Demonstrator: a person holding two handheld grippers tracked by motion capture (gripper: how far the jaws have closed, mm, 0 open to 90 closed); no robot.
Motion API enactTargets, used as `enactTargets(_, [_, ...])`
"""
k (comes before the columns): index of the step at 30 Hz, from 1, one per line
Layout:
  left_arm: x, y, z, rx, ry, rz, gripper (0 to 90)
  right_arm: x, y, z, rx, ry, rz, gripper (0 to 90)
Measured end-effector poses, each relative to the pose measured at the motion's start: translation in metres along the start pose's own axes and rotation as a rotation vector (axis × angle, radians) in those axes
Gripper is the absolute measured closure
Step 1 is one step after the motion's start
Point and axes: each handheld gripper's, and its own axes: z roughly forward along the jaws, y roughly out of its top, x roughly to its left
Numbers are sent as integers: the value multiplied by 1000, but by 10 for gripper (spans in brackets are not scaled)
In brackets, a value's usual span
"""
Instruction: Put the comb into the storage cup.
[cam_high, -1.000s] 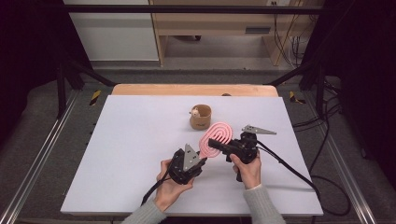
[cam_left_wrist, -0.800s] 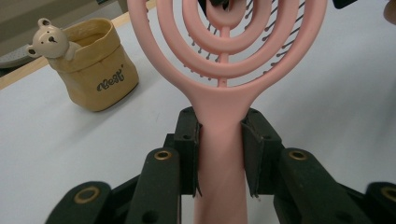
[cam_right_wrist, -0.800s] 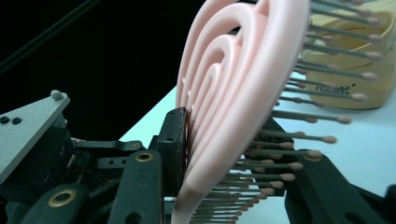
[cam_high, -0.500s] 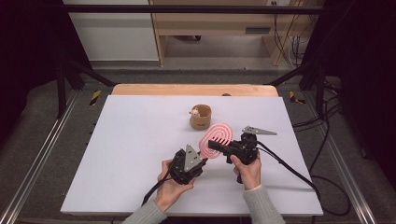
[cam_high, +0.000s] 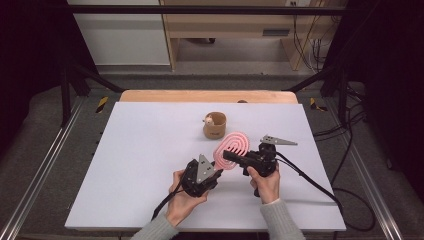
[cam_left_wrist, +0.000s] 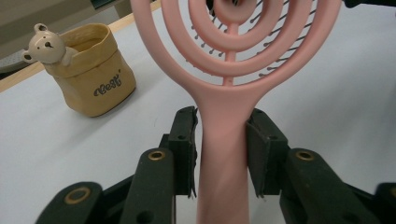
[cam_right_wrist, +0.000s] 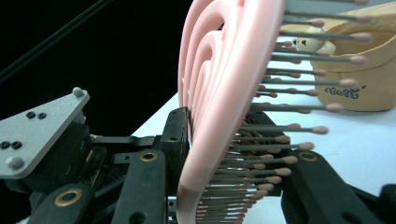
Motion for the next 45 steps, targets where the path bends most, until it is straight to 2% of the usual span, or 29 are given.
enactTargets(3, [2, 0, -1, -8, -10, -14, 599, 0, 1, -1, -3, -2, -8, 631])
enactTargets(5, [4, 0, -2, -15, -41, -41, 574, 1, 1, -2, -5, -11, -12, 631])
enactTargets(14, [9, 4, -7, -51, -96, -55, 369, 0, 2, -3, -12, -31, -25, 631])
enactTargets(19, [15, 4, -12, -60, -105, -57, 275, 1, 3, -5, -27, -47, -41, 631])
enactTargets(23, [23, 1, -15, -58, -124, -85, 228, 0, 3, -5, -27, -61, -51, 630])
enactTargets(32, [41, -7, -24, -59, -125, -141, 112, -1, 6, -7, -33, -82, -73, 630])
enactTargets(37, [50, -13, -29, -73, -133, -156, 58, 0, 7, -10, -34, -87, -84, 630])
enactTargets(41, [58, -19, -34, -88, -143, -176, 49, 1, 8, -12, -36, -93, -86, 630])
enactTargets(45, [70, -26, -41, -99, -120, -200, 49, 2, 10, -14, -42, -94, -88, 629])
